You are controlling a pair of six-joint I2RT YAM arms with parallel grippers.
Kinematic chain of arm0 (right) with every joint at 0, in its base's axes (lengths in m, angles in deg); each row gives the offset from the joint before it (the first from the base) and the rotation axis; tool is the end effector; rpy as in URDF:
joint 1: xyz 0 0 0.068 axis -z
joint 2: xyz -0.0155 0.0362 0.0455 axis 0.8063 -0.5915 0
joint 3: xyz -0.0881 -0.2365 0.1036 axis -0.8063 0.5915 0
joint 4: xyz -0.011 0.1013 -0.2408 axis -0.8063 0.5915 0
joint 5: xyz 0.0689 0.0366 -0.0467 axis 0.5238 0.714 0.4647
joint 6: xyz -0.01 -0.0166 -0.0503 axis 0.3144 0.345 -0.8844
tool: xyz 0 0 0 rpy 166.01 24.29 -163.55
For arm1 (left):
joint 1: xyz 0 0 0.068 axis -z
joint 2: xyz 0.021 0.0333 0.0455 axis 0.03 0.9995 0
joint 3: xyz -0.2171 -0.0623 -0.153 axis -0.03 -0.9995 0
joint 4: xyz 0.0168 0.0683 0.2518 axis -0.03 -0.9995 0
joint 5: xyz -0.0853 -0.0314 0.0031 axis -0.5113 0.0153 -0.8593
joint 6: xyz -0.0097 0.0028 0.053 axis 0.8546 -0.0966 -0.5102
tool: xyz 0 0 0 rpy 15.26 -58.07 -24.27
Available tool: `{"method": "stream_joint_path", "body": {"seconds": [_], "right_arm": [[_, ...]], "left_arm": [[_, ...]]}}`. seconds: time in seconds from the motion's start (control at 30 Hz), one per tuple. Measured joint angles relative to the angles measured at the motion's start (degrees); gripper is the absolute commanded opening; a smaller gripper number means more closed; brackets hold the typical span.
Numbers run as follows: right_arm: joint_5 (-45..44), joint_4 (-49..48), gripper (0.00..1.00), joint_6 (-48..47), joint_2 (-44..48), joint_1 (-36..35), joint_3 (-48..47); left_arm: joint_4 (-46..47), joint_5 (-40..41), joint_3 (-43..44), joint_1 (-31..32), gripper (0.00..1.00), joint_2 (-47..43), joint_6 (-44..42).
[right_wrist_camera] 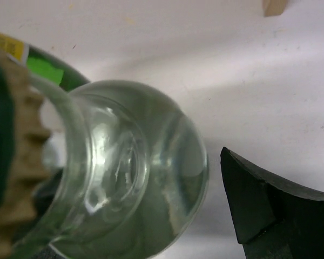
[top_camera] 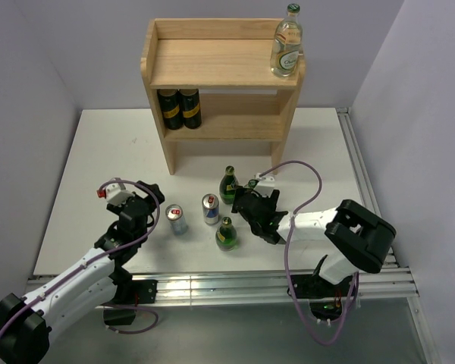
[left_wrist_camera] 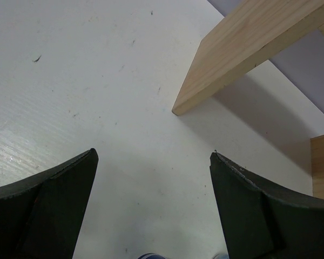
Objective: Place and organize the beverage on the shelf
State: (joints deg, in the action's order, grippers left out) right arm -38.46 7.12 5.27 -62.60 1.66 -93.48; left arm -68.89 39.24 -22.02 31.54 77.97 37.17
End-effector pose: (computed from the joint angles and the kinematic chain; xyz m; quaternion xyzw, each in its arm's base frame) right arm 0.1828 0.1963 0.1459 0.0548 0.8551 0.0666 0.5113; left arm 0.1514 -0.0701 0.2001 -0.3140 0.7237 -0.1245 0.6018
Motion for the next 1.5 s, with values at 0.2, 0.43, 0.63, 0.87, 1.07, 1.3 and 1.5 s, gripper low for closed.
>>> {"method": "stream_joint_path", "body": {"seconds": [0.2, 0.43, 0.63, 0.87, 1.07, 1.3, 1.5], "right_arm": [[-4.5, -2.95, 0.96, -1.03, -1.55, 0.63, -0.63], [-7.26, -6.36, 0.52, -2.56, -3.19, 1.42, -1.07], [-7.69, -8.0, 0.03, -2.89, -5.66, 1.62, -2.67], [-5.77, 0.81, 0.0, -2.12, -2.97, 1.38, -4.83], [-5.01, 17.05, 0.0, -3.15, 6.93, 0.11, -10.38], [-4.26, 28.61, 0.0, -10.25, 11.8, -0.2, -34.8], [-4.7, 32.98, 0.0, -19.85, 9.2, -0.28, -57.0]], "left_arm": [[0.07, 0.0, -0.33, 0.11, 0.91, -0.37, -0.04], [0.35, 0.0, -0.33, 0.11, 0.91, -0.39, -0.11], [0.48, 0.0, -0.35, 0.15, 0.91, -0.39, -0.11], [0.96, 0.0, -0.74, 0.22, 0.91, -0.39, -0.13], [1.31, 0.0, -0.76, 0.22, 0.92, -0.31, -0.15], [1.29, 0.0, -0.76, 0.22, 0.92, -0.33, -0.17], [1.29, 0.0, -0.76, 0.22, 0.92, -0.5, -0.2]]}}
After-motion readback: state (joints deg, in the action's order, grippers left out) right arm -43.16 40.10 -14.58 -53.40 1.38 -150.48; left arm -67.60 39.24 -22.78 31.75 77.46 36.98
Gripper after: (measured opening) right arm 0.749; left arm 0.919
